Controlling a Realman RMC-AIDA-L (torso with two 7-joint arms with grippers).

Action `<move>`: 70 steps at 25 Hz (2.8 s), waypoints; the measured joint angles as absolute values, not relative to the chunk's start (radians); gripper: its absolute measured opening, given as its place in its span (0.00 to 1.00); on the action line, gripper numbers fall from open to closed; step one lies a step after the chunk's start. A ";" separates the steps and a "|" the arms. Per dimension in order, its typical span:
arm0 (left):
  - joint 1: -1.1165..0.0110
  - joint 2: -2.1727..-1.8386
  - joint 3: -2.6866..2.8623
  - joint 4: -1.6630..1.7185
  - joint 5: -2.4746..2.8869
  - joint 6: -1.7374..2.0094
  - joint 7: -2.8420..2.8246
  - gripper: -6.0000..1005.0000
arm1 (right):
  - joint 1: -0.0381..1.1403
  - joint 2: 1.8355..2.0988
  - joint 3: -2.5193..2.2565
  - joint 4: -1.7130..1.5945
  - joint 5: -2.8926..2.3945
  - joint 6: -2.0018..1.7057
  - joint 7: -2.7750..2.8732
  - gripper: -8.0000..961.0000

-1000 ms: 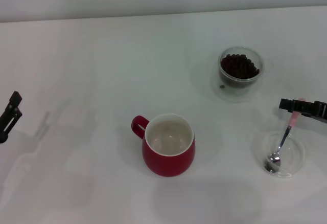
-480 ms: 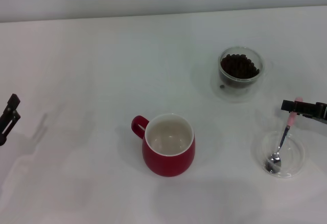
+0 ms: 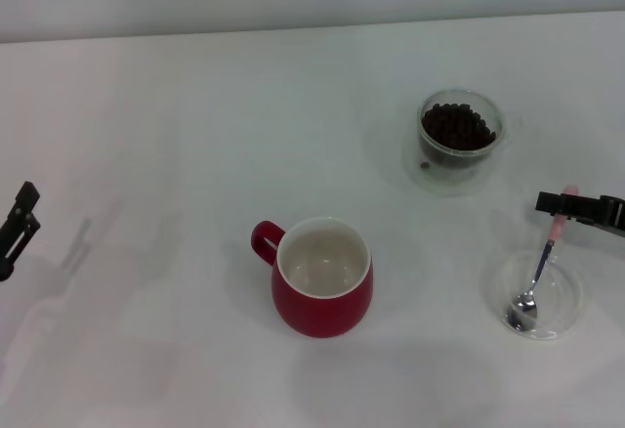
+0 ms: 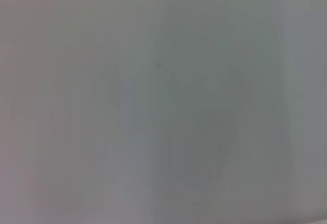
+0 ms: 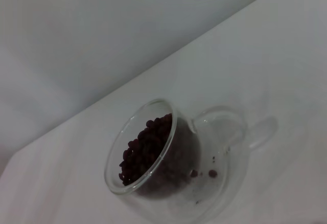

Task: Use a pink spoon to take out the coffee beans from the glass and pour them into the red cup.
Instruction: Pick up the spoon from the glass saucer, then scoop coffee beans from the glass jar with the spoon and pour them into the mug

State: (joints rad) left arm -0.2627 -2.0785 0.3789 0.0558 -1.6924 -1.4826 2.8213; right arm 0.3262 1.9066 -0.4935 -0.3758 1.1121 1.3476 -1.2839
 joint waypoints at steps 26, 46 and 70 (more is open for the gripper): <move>-0.261 -2.081 0.374 0.049 -1.693 -1.481 2.823 0.76 | 0.327 1.901 -0.494 -0.371 1.122 1.339 -1.218 0.16; -0.264 -2.082 0.374 0.048 -1.693 -1.480 2.819 0.76 | 0.301 1.899 -0.417 -0.452 1.132 1.411 -1.221 0.16; -0.269 -2.082 0.374 0.048 -1.694 -1.484 2.820 0.76 | 0.420 1.948 -0.382 -0.571 1.257 1.572 -1.289 0.16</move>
